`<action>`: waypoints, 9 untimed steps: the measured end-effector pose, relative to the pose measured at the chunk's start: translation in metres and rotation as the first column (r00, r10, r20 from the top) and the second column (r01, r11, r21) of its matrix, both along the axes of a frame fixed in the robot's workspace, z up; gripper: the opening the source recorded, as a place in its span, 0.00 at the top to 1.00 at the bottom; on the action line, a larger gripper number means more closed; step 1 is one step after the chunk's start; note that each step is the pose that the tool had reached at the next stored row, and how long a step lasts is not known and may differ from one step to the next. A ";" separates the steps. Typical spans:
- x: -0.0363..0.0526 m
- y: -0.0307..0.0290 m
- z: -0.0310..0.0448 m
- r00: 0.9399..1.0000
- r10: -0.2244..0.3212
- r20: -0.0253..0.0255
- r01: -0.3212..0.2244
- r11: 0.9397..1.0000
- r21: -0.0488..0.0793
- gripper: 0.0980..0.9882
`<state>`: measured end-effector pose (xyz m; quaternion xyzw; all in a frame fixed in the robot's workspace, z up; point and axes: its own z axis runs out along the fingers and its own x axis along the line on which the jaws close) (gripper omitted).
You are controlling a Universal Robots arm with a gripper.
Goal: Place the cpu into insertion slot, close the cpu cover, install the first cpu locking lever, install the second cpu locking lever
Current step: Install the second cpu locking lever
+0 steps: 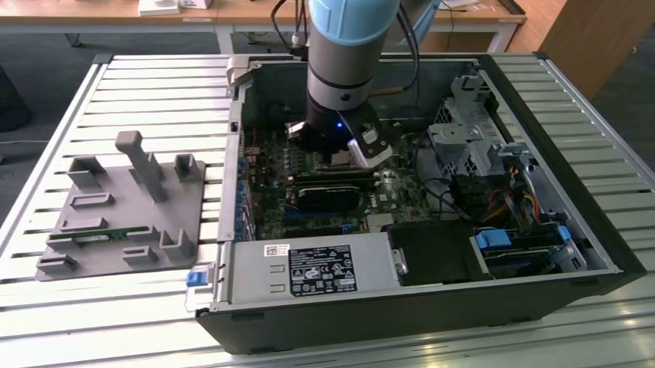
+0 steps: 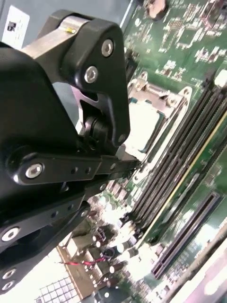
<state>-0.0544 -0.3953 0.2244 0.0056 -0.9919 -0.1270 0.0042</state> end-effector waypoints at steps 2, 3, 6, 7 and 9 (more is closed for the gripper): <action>0.0052 0.0000 0.0000 1.000 0.000 -0.001 0.000 1.000 0.000 0.99; 0.0078 0.0000 0.0000 1.000 0.000 -0.002 0.000 1.000 0.000 0.99; 0.0147 -0.0003 0.0000 1.000 0.000 -0.005 0.000 1.000 0.000 0.99; 0.0170 -0.0004 0.0000 1.000 0.000 -0.006 0.000 1.000 0.000 0.99; 0.0225 -0.0006 0.0000 1.000 0.000 -0.009 0.000 1.000 0.000 0.99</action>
